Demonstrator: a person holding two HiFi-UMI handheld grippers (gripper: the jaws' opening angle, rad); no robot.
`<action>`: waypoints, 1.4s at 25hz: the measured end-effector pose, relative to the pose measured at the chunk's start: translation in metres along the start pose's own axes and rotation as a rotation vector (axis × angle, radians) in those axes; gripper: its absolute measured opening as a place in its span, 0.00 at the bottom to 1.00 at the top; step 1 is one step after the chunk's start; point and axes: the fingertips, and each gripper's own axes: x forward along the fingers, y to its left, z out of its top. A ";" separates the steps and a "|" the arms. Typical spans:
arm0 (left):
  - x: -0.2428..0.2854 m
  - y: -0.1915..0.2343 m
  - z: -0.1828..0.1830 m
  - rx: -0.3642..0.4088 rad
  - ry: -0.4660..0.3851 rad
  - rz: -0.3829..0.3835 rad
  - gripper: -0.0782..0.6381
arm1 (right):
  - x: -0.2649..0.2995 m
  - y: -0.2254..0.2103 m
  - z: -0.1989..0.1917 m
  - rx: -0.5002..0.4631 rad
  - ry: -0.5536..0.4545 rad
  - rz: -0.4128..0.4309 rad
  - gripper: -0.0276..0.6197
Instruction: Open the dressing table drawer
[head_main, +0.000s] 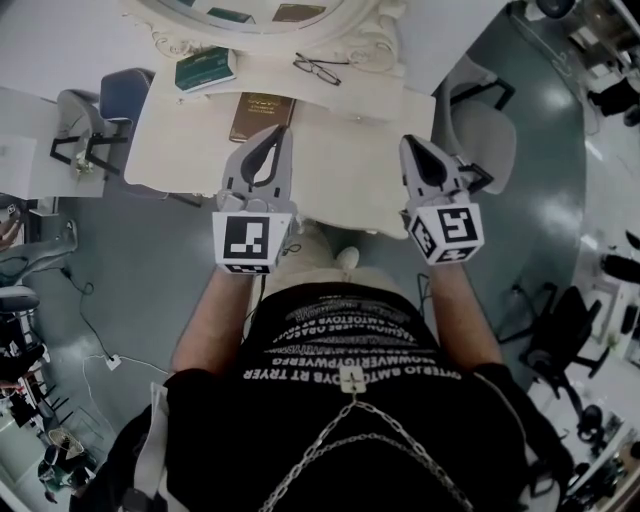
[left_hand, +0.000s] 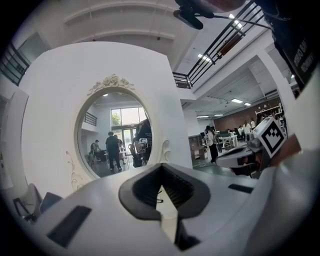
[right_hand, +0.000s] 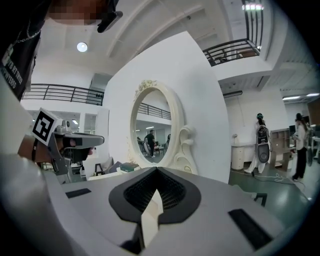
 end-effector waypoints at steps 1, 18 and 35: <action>0.002 0.001 -0.001 -0.001 0.002 -0.002 0.11 | 0.004 0.000 -0.007 0.004 0.017 0.002 0.05; 0.078 0.040 -0.032 -0.021 0.054 -0.093 0.11 | 0.086 -0.015 -0.120 0.067 0.287 -0.049 0.05; 0.109 0.059 -0.082 -0.074 0.132 -0.144 0.11 | 0.153 -0.017 -0.239 0.197 0.541 -0.050 0.05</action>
